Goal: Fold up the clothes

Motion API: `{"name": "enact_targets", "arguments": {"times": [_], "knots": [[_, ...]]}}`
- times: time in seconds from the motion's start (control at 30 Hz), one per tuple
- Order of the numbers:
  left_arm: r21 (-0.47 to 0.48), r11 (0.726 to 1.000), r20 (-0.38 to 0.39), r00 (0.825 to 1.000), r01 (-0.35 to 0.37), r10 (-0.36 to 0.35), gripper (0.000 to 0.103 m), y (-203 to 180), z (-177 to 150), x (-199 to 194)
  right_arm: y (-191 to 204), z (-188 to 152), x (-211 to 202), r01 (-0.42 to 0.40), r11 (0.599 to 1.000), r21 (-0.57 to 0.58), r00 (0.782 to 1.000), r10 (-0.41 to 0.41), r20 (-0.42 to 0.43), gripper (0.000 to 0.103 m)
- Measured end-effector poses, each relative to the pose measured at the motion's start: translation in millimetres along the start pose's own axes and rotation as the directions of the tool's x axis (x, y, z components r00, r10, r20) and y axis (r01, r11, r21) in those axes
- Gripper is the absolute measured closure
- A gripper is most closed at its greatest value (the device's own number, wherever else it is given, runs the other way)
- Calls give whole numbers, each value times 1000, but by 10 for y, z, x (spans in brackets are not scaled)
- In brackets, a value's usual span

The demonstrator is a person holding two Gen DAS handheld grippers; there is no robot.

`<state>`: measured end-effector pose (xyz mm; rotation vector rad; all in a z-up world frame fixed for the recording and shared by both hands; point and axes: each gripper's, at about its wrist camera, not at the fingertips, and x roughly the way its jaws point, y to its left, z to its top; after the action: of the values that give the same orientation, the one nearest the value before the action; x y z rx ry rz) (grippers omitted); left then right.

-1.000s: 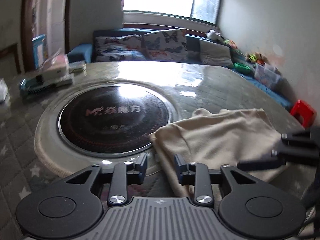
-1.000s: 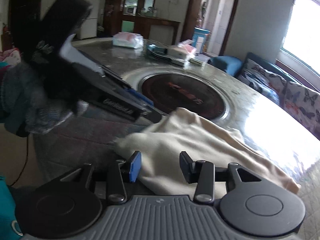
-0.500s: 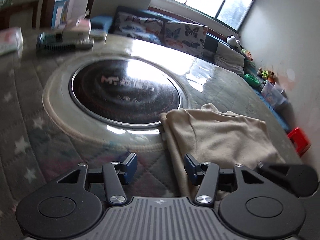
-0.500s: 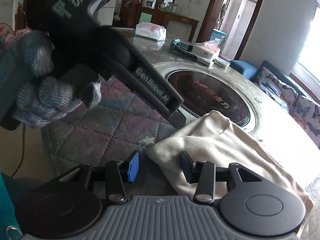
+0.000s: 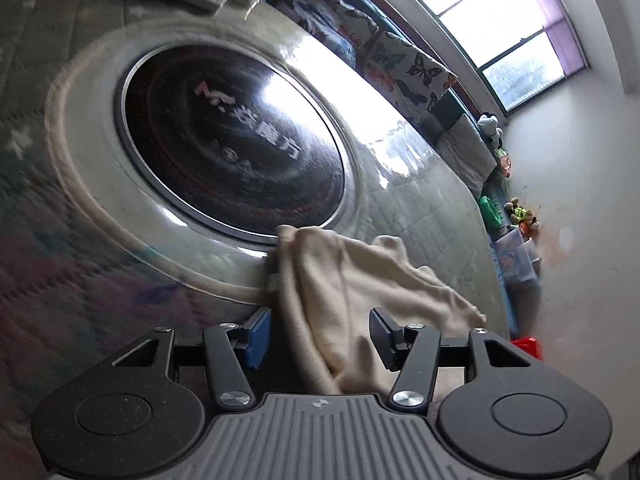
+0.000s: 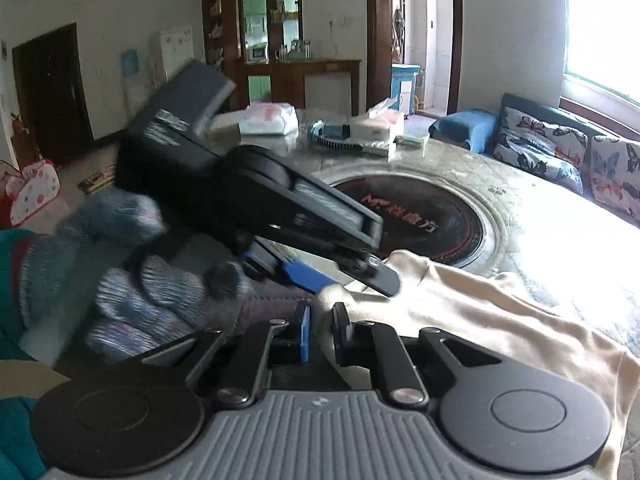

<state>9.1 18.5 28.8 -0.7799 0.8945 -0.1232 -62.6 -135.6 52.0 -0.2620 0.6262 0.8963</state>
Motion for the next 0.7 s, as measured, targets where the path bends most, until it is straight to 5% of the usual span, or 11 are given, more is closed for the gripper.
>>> {"name": "enact_targets", "arguments": {"times": [0.17,0.43,0.63,0.7], "knots": [[-41,999,-19,1000,-7,6,85,26,12,90,21,-39,-22,-20,1000,-18,1000,20,-7,93],[14,999,-4,1000,-29,29,88,-10,31,76,-196,-116,-172,14,998,61,1000,-15,21,81],[33,999,3,999,-38,38,88,-21,29,75,-716,-274,-438,158,968,197,987,-162,9,79],[45,998,6,999,-45,45,88,-39,25,74,-866,-339,-501,233,948,216,971,-238,-6,68]]}}
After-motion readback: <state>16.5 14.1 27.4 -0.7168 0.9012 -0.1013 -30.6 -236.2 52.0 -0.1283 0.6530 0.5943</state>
